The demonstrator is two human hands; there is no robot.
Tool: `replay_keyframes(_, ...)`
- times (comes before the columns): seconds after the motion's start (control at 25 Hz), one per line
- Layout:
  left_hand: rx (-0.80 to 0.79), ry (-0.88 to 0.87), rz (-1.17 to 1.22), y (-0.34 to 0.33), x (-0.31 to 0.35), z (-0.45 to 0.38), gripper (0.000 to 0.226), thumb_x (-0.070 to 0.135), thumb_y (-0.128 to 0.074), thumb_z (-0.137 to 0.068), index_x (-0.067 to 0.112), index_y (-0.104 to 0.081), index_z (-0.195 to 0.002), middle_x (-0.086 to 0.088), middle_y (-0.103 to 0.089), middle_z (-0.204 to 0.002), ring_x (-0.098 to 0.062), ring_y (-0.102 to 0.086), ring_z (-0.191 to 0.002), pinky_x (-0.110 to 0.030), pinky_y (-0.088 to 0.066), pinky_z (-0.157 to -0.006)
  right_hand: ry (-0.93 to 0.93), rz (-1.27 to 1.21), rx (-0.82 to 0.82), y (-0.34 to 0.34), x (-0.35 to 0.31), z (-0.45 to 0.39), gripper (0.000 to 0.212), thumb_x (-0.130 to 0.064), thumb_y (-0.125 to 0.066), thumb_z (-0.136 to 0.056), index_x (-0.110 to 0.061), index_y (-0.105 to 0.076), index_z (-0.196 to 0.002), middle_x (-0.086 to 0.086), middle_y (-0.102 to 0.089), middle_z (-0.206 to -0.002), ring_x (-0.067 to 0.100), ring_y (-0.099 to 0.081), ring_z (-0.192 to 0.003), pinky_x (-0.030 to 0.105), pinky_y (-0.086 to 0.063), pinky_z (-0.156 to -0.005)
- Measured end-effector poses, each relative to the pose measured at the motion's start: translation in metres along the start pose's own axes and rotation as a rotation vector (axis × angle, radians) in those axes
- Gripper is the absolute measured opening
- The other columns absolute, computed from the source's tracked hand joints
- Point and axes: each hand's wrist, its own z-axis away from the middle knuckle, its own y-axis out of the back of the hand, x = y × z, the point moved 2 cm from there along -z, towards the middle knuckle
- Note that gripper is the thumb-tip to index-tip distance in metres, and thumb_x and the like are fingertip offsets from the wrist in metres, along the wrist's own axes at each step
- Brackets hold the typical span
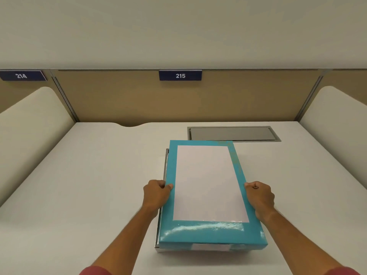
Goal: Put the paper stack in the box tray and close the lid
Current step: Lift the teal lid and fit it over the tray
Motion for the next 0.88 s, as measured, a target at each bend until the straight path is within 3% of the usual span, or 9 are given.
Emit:
replay_keyframes(0.2, 0.049, 0.011, 0.009, 0.006, -0.013, -0.001, 0.023, 0.021, -0.067, -0.087, 0.002, -0.073, -0.077, -0.015, -0.073, -0.082, -0.021, -0.057, -0.065, -0.026, -0.047, -0.06, 0.053, 0.074, -0.042, -0.01, 0.002, 0.0, 0.028, -0.027, -0.06, -0.093, -0.004, -0.069, -0.08, 0.003, -0.064, -0.073, 0.016, -0.054, -0.062, 0.025, -0.04, -0.053)
replay_keyframes(0.36, 0.067, 0.023, 0.0, 0.01, -0.019, -0.006, 0.022, 0.022, -0.068, -0.086, 0.009, -0.071, -0.069, -0.005, -0.069, -0.073, -0.019, -0.057, -0.062, -0.024, -0.046, -0.056, 0.077, 0.153, -0.061, -0.015, -0.002, -0.001, 0.025, -0.026, -0.062, -0.092, -0.006, -0.068, -0.08, 0.009, -0.071, -0.087, 0.011, -0.052, -0.061, 0.021, -0.035, -0.049)
replay_keyframes(0.44, 0.073, 0.027, -0.026, 0.009, -0.02, -0.009, 0.021, 0.021, -0.068, -0.086, 0.007, -0.072, -0.072, -0.008, -0.069, -0.075, -0.024, -0.058, -0.067, -0.032, -0.053, -0.063, 0.091, 0.175, -0.067, -0.014, -0.005, -0.002, 0.017, -0.027, -0.063, -0.091, -0.012, -0.069, -0.085, 0.008, -0.073, -0.096, 0.014, -0.055, -0.065, 0.021, -0.038, -0.05)
replay_keyframes(0.52, 0.069, 0.052, -0.04, 0.008, -0.021, -0.012, 0.013, 0.022, -0.068, -0.086, 0.011, -0.074, -0.091, -0.012, -0.07, -0.088, -0.027, -0.062, -0.078, -0.039, -0.056, -0.077, 0.11, 0.19, -0.091, -0.014, -0.01, -0.001, 0.017, -0.028, -0.064, -0.09, -0.018, -0.069, -0.103, 0.007, -0.071, -0.109, 0.022, -0.062, -0.078, 0.028, -0.051, -0.062)
replay_keyframes(0.6, 0.049, 0.078, -0.061, 0.006, -0.021, -0.014, 0.041, 0.024, -0.067, -0.087, 0.015, -0.062, -0.127, -0.009, -0.068, -0.098, -0.027, -0.062, -0.088, -0.038, -0.053, -0.085, 0.138, 0.224, -0.118, -0.015, -0.013, 0.002, 0.032, -0.031, -0.065, -0.09, -0.02, -0.066, -0.12, 0.007, -0.068, -0.122, 0.028, -0.066, -0.091, 0.039, -0.056, -0.078)
replay_keyframes(0.64, 0.036, 0.079, -0.083, 0.006, -0.021, -0.014, 0.05, 0.024, -0.066, -0.088, 0.018, -0.054, -0.135, -0.006, -0.067, -0.099, -0.026, -0.061, -0.089, -0.038, -0.052, -0.087, 0.154, 0.247, -0.125, -0.016, -0.014, 0.002, 0.037, -0.031, -0.065, -0.09, -0.021, -0.064, -0.125, 0.007, -0.066, -0.126, 0.029, -0.066, -0.096, 0.041, -0.056, -0.082)
replay_keyframes(0.76, 0.009, 0.051, -0.188, 0.003, -0.021, -0.017, 0.053, 0.027, -0.061, -0.091, 0.021, -0.047, -0.141, -0.009, -0.065, -0.116, -0.026, -0.06, -0.096, -0.041, -0.051, -0.095, 0.175, 0.298, -0.15, -0.017, -0.016, 0.002, 0.04, -0.031, -0.063, -0.09, -0.023, -0.061, -0.129, 0.009, -0.063, -0.131, 0.033, -0.063, -0.106, 0.043, -0.052, -0.091)
replay_keyframes(0.88, -0.031, 0.06, -0.266, 0.001, -0.019, -0.02, 0.053, 0.029, -0.059, -0.093, 0.019, -0.045, -0.143, -0.012, -0.058, -0.134, -0.028, -0.06, -0.107, -0.042, -0.049, -0.098, 0.196, 0.361, -0.189, -0.018, -0.018, 0.001, 0.039, -0.029, -0.06, -0.092, -0.022, -0.061, -0.13, 0.009, -0.063, -0.132, 0.032, -0.064, -0.103, 0.041, -0.052, -0.091)
